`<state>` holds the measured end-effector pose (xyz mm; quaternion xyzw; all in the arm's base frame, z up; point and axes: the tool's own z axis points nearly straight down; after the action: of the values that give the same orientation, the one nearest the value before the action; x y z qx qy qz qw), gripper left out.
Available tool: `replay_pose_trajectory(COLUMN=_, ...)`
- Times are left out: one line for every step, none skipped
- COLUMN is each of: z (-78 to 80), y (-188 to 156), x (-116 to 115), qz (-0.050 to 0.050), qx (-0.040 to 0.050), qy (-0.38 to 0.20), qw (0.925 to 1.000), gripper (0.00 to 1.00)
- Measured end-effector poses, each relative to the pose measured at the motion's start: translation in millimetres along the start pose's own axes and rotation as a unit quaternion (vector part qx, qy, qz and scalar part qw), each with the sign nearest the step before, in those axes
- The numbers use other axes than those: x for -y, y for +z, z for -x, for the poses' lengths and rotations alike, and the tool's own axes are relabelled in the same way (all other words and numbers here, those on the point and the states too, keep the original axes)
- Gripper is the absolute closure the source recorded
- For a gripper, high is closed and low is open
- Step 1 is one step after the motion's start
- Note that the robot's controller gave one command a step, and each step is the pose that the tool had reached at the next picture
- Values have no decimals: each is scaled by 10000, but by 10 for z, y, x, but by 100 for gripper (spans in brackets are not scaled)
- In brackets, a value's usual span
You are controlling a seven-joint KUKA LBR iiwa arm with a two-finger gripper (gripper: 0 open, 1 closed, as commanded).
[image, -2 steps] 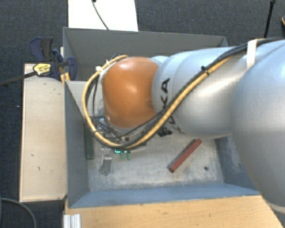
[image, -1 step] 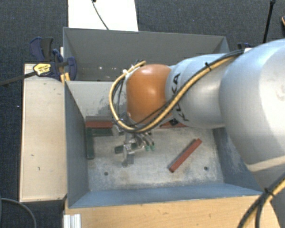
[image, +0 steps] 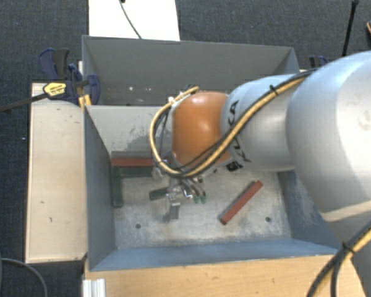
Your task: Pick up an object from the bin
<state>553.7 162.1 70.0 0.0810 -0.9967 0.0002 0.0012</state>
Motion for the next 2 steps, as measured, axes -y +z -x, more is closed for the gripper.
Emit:
replay_pose_trajectory(z=3, y=-2, x=-5, qz=5, qx=1, qy=29, qw=10000, gripper=100)
replay_pose_trajectory(z=3, y=-2, x=-4, qz=5, qx=1, qy=39, qw=10000, gripper=0)
